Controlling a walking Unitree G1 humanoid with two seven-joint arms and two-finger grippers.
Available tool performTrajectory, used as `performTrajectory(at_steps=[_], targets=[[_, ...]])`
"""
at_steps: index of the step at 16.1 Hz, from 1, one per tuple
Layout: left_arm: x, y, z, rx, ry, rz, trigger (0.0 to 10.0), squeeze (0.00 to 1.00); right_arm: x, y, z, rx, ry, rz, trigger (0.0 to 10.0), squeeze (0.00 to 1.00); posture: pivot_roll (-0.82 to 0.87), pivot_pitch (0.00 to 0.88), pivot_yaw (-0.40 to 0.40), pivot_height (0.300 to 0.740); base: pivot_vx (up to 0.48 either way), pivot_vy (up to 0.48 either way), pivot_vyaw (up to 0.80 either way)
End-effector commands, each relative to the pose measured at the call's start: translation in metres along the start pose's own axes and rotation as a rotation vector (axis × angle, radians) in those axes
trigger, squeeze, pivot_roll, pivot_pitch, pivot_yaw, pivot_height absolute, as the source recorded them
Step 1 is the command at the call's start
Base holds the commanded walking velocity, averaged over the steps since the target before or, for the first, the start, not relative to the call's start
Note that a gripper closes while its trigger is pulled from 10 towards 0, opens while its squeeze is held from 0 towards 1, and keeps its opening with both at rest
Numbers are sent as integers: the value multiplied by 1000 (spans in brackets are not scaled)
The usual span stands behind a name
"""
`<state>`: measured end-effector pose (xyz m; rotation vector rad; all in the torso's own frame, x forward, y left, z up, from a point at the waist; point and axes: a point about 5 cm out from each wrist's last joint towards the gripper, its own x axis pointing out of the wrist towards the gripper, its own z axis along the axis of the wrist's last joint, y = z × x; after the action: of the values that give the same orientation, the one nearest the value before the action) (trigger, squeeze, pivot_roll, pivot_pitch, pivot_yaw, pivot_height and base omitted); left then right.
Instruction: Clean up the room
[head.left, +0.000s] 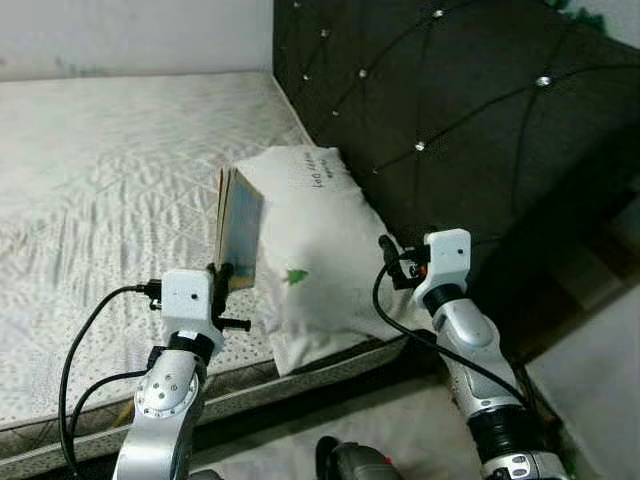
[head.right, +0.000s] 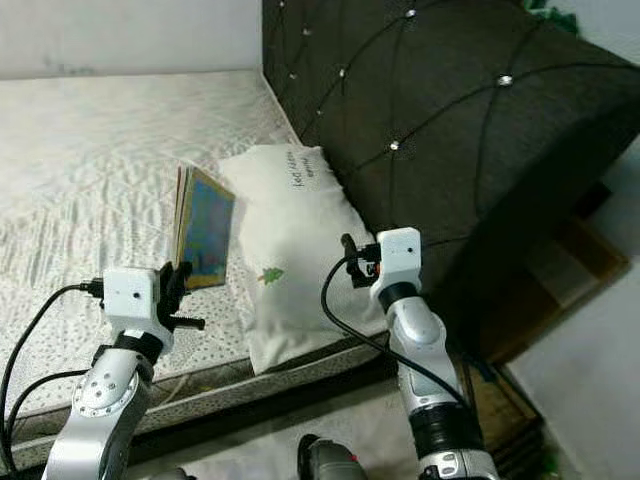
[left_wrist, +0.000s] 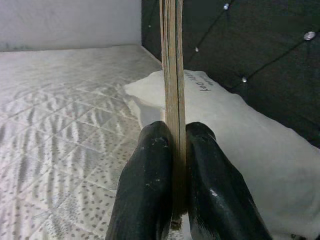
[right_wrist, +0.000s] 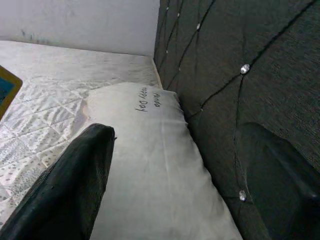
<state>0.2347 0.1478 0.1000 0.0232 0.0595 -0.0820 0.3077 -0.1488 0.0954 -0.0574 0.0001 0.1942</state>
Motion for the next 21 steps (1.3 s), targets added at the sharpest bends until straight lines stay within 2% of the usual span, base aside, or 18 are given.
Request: performTrajectory(at_steps=[1, 2, 5, 11, 13, 14, 21], targets=[[0, 1, 12, 9, -60, 10, 10000, 0, 0, -3, 3, -7, -4, -6, 10000, 0, 67, 85, -70, 740, 0, 0, 0], [0, 1, 14, 4, -69, 17, 10000, 0, -1, -3, 3, -6, -2, -7, 10000, 0, 71, 109, -65, 740, 0, 428, 0], [-6, 1, 13, -15, -54, 18, 10000, 0, -7, -2, -1, 3, 13, -12, 10000, 0, 71, 108, -62, 740, 0, 480, 0], [-5, 4, 15, -33, -82, 53, 10000, 0, -12, -5, -4, 13, 33, -26, 10000, 0, 71, 103, -75, 740, 0, 480, 0], [-5, 7, 18, -18, -98, 93, 10000, 0, -12, -5, -4, 13, 37, -26, 10000, 0, 69, 102, -75, 740, 0, 0, 0], [-5, 7, 17, -38, -93, 95, 10000, 0, -12, -6, -3, 13, 37, -26, 10000, 0, 69, 103, -75, 740, 0, 0, 0], [-4, 4, 19, -81, -94, 45, 10000, 0, -11, -5, -2, 7, 40, -22, 10000, 0, 60, 121, -78, 740, 0, 0, 0]])
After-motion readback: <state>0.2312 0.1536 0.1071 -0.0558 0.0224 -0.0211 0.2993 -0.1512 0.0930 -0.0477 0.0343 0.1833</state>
